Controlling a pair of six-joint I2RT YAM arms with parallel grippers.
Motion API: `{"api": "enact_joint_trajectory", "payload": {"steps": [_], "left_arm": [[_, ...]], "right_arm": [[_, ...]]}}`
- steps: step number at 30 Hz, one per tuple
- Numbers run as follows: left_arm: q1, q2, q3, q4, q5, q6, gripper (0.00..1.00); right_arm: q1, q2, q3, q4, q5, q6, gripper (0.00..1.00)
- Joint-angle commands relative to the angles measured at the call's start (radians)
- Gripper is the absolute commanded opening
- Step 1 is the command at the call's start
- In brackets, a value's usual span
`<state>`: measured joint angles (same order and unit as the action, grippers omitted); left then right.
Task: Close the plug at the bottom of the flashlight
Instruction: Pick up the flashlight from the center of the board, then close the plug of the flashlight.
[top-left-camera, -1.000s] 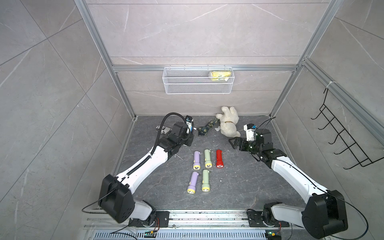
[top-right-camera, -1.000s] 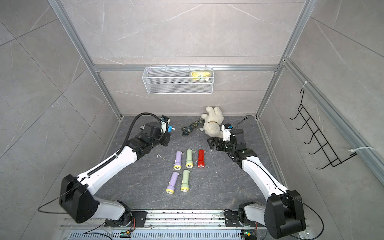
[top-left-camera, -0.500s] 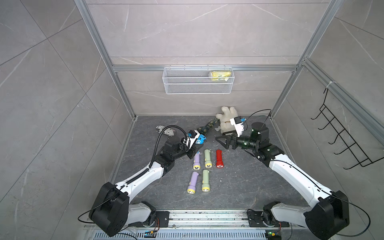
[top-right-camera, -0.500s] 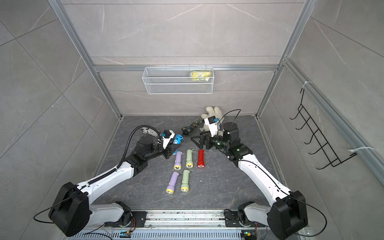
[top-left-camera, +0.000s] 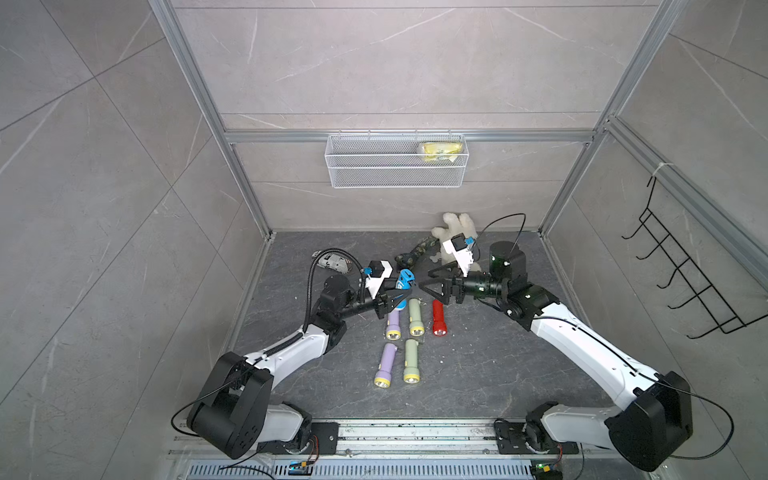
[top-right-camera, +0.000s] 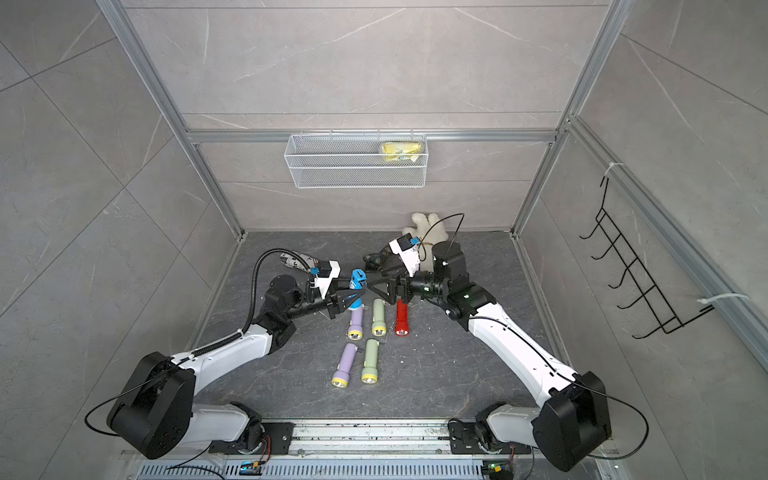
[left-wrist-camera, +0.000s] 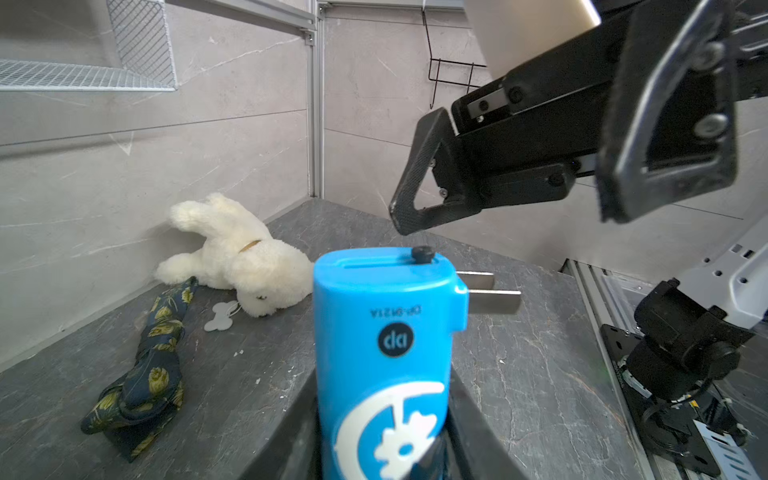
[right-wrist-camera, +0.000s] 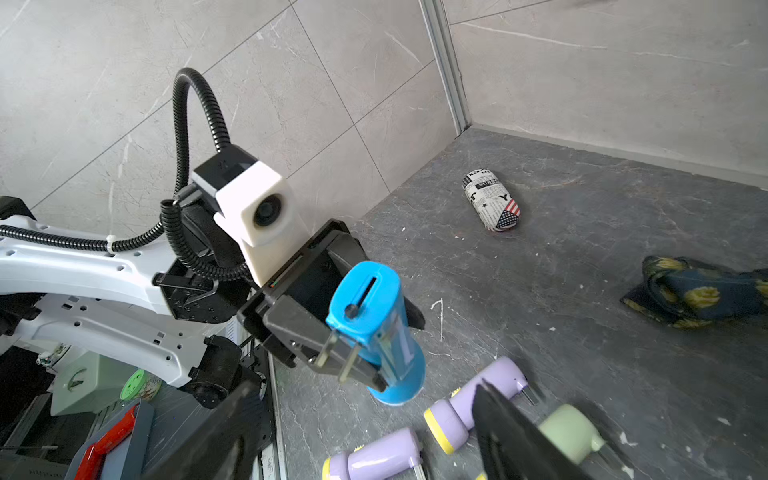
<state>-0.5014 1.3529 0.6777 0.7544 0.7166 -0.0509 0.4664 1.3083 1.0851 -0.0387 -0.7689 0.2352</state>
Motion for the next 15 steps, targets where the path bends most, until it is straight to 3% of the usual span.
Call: {"api": "enact_joint_trajectory", "payload": {"steps": [1,15], "left_arm": [[0.000,-0.025,0.020,0.069,0.058,-0.002,0.00],[-0.006,-0.057,0.026,0.017,0.073,0.024,0.00]], "right_arm": [[0.003,0.033,0.057,-0.024,-0.047,-0.026,0.80],[0.010,0.149,0.151,-0.005,-0.120,-0.036,0.68]]}}
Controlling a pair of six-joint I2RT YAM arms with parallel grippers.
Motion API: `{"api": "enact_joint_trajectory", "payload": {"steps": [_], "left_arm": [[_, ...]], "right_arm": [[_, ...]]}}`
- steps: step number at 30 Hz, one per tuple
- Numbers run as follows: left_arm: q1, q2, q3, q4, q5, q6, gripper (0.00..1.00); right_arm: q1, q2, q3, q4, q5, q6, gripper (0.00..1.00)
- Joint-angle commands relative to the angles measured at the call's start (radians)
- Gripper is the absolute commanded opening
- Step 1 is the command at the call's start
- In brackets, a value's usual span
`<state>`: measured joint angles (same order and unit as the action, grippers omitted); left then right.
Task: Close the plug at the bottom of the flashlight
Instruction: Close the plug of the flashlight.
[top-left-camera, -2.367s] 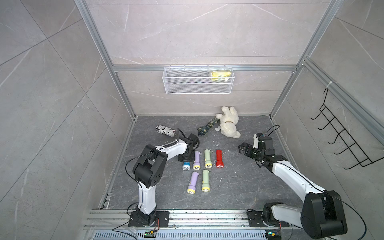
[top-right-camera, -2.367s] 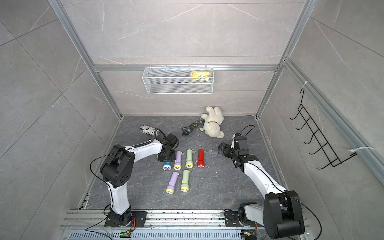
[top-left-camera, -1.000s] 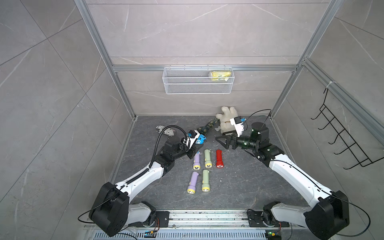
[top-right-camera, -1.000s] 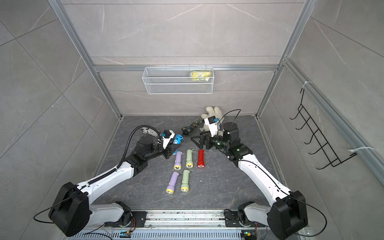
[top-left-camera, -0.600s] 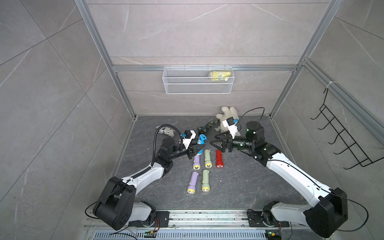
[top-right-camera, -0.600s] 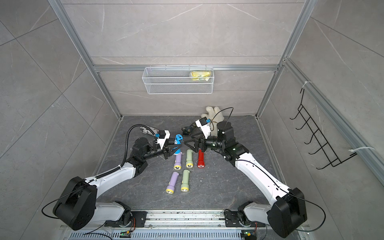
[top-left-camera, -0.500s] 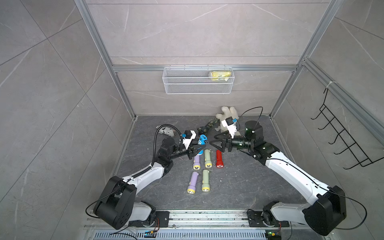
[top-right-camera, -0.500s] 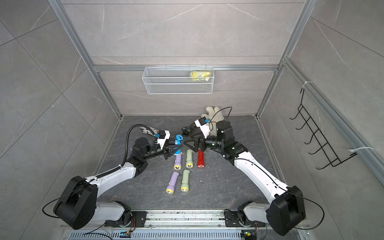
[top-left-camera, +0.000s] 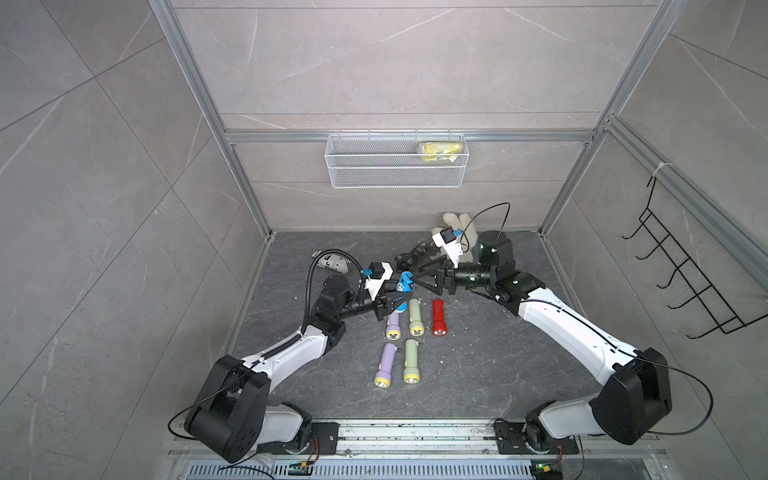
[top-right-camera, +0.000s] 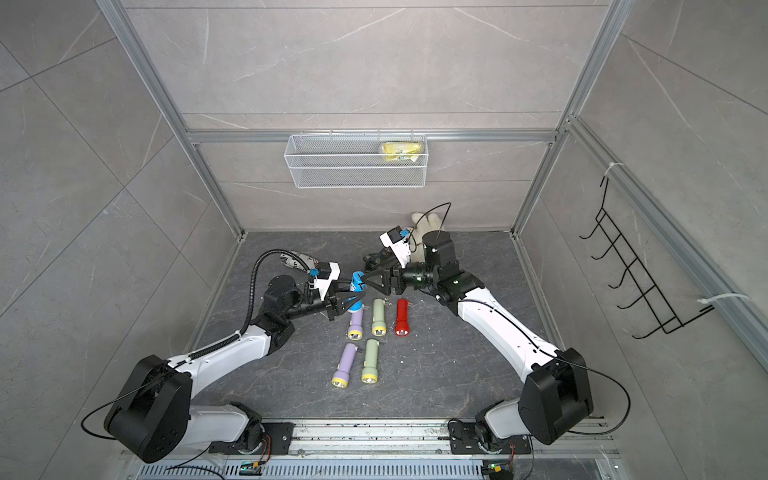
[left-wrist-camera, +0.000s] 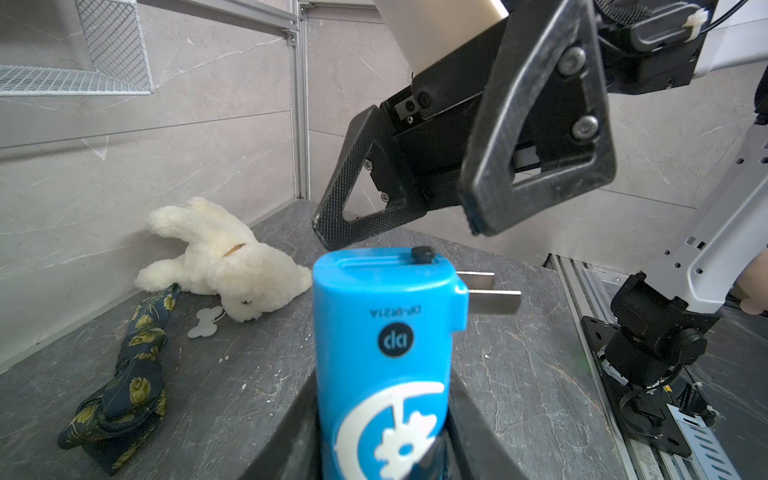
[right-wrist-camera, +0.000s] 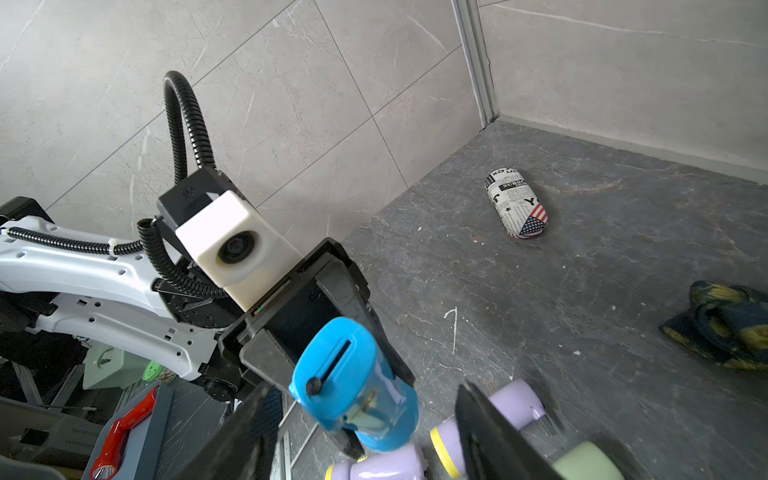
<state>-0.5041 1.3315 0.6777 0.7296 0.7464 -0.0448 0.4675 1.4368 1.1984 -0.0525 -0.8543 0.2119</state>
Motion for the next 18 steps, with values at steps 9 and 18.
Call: {"api": "enact_joint_trajectory", "payload": {"steps": [9,18], "left_arm": [[-0.003,-0.045,0.034,0.024,0.045,0.026,0.00],[-0.017,-0.063,0.052,0.023,0.080,0.025,0.00]], "right_arm": [[0.018,0.038,0.040,0.026,-0.034,-0.012,0.63],[0.026,0.060,0.026,0.041,-0.036,-0.011,0.53]]}}
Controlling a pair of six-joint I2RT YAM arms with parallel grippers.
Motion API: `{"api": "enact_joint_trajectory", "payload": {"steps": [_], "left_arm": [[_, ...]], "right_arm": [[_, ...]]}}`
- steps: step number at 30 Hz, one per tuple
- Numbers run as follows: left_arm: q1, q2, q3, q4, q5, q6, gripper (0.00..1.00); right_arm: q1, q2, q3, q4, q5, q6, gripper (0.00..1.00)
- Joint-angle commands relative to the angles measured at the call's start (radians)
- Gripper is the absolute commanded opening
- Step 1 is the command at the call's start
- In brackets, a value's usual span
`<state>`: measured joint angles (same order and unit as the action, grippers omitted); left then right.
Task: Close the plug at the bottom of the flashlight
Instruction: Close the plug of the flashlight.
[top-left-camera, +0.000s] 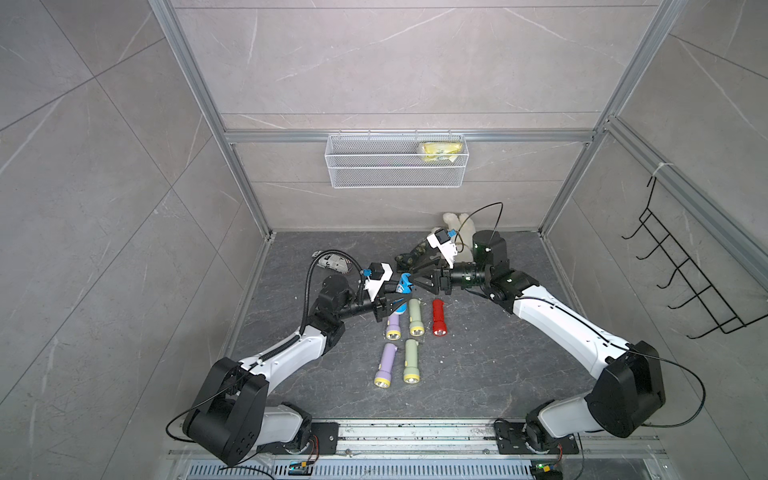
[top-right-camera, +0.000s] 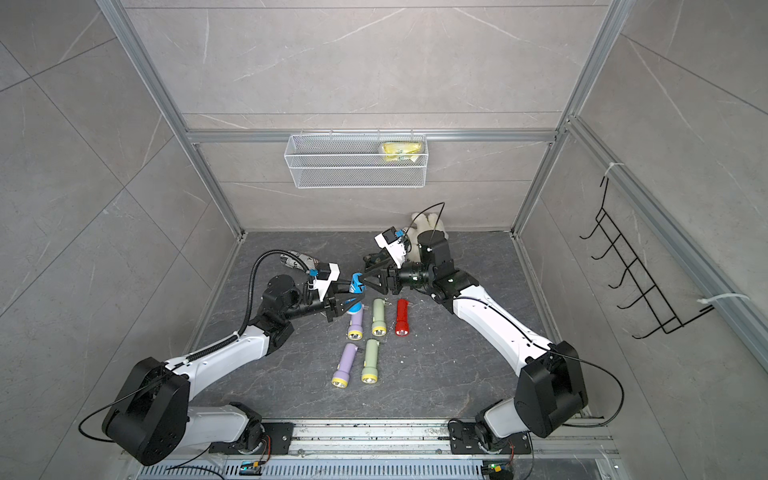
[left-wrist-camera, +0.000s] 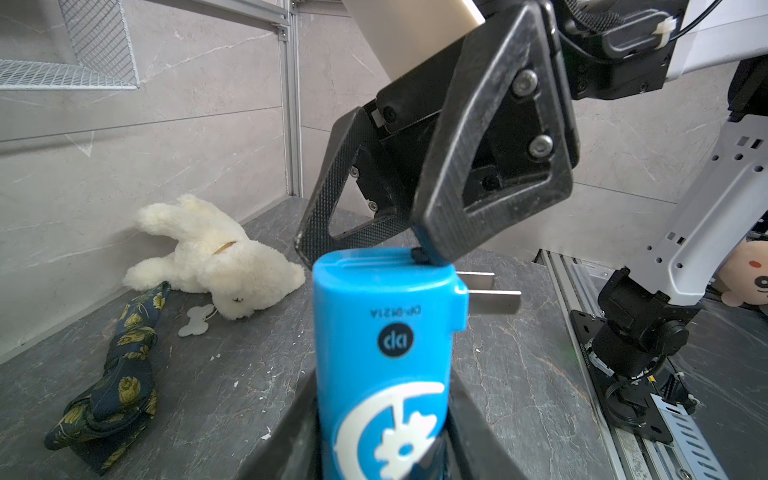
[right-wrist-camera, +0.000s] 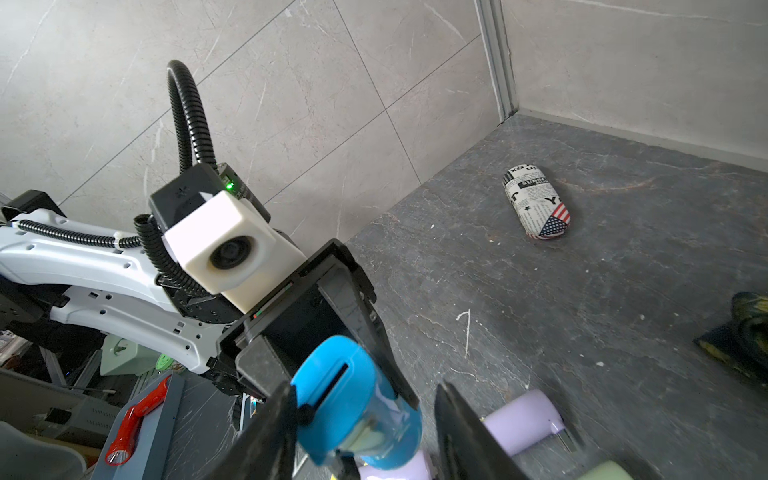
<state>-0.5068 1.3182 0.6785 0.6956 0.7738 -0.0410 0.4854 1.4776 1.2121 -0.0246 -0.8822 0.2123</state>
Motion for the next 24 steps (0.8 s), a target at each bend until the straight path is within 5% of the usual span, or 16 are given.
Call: {"api": "enact_joint_trajectory", "payload": {"steps": [1,16,24], "left_arm": [[-0.015,-0.057,0.052,0.053,0.054,0.025,0.00],[-0.025,-0.142,0.096,0.038,0.126,0.031,0.00],[-0.024,-0.136,0.125,0.060,0.238,-0.012,0.00]], "right_arm": [[0.010,0.021,0.008,0.014,-0.010,-0.011,0.52],[0.018,0.064,-0.062,0.152,-0.056,0.064,0.36],[0.025,0.050,-0.117,0.256,-0.083,0.105,0.37]]}}
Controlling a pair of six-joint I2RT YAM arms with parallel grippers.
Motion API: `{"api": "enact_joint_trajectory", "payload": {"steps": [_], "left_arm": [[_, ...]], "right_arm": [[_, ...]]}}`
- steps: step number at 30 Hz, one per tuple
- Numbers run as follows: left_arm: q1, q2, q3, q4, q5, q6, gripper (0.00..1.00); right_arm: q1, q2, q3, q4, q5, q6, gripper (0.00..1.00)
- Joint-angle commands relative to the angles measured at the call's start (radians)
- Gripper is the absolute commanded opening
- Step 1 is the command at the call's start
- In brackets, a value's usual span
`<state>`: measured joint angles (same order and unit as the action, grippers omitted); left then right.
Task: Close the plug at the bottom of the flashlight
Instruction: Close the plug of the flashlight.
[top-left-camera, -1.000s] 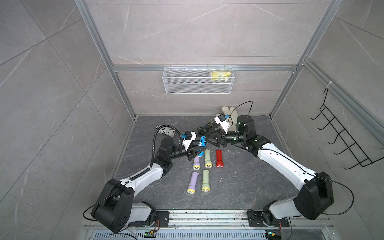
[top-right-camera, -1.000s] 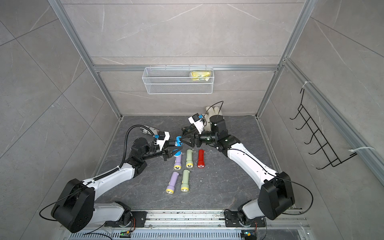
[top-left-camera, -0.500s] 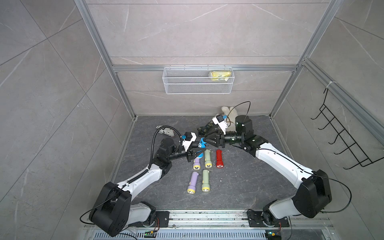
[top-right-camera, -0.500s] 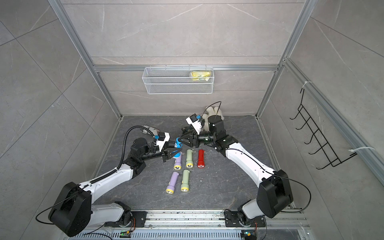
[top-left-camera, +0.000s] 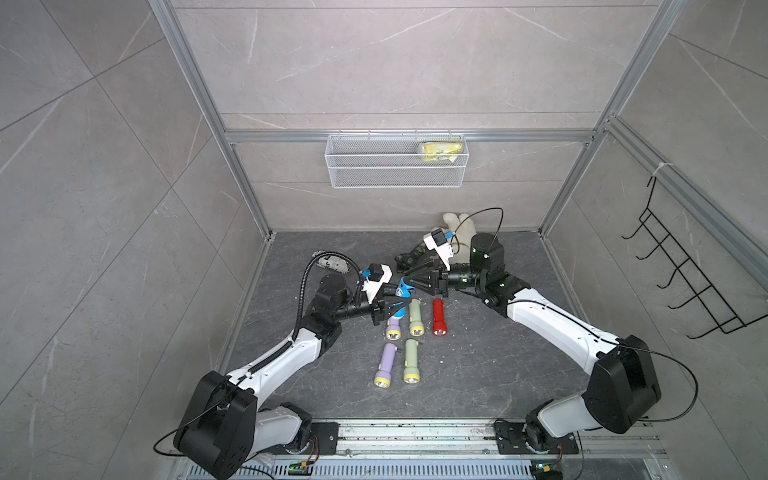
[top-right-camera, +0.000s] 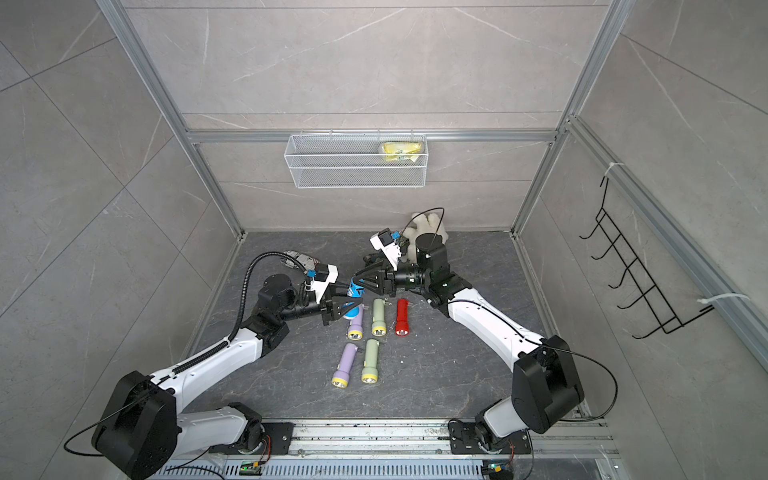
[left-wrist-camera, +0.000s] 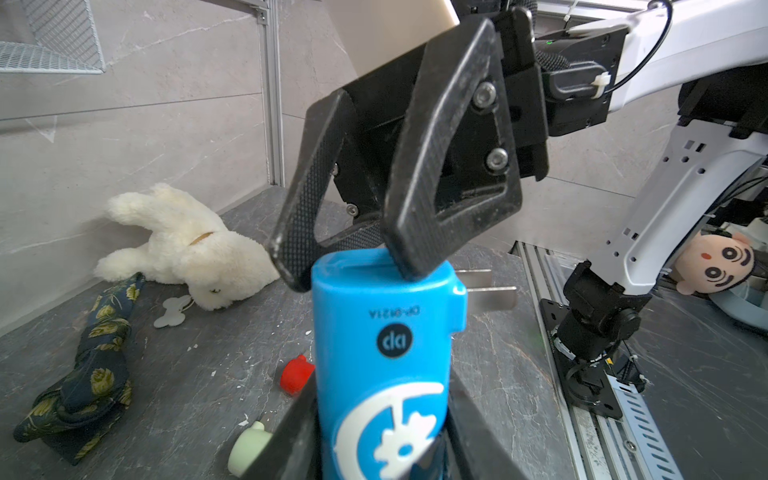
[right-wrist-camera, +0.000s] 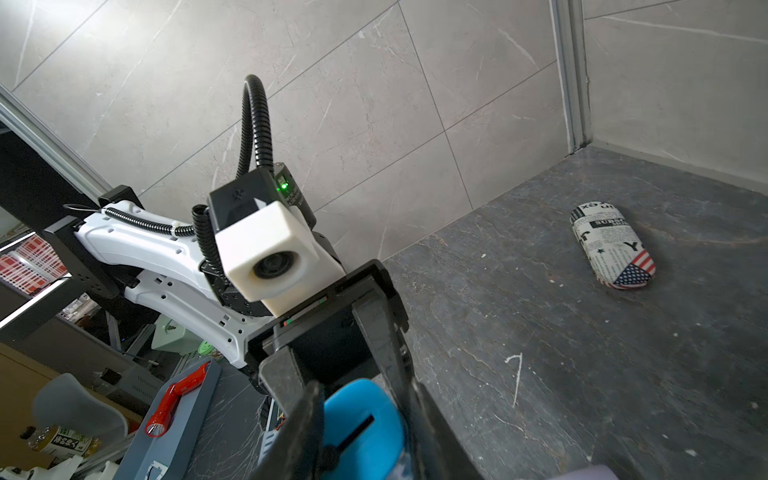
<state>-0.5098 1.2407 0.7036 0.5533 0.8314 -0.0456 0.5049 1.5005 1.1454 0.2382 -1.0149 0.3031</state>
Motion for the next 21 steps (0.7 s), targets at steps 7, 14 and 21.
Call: {"api": "enact_joint_trajectory", "payload": {"steps": [7,14,21], "left_arm": [[-0.013,0.004,0.110,0.312,0.241,-0.109,0.00],[-0.012,0.020,0.123,0.328,0.232,-0.113,0.00],[-0.012,0.013,0.122,0.305,0.209,-0.088,0.00]], "right_arm": [[0.006,0.012,-0.084,-0.009,0.051,-0.001,0.36],[0.007,0.015,-0.109,-0.003,0.054,-0.005,0.27],[0.006,0.023,-0.125,0.021,0.055,-0.001,0.17]]}}
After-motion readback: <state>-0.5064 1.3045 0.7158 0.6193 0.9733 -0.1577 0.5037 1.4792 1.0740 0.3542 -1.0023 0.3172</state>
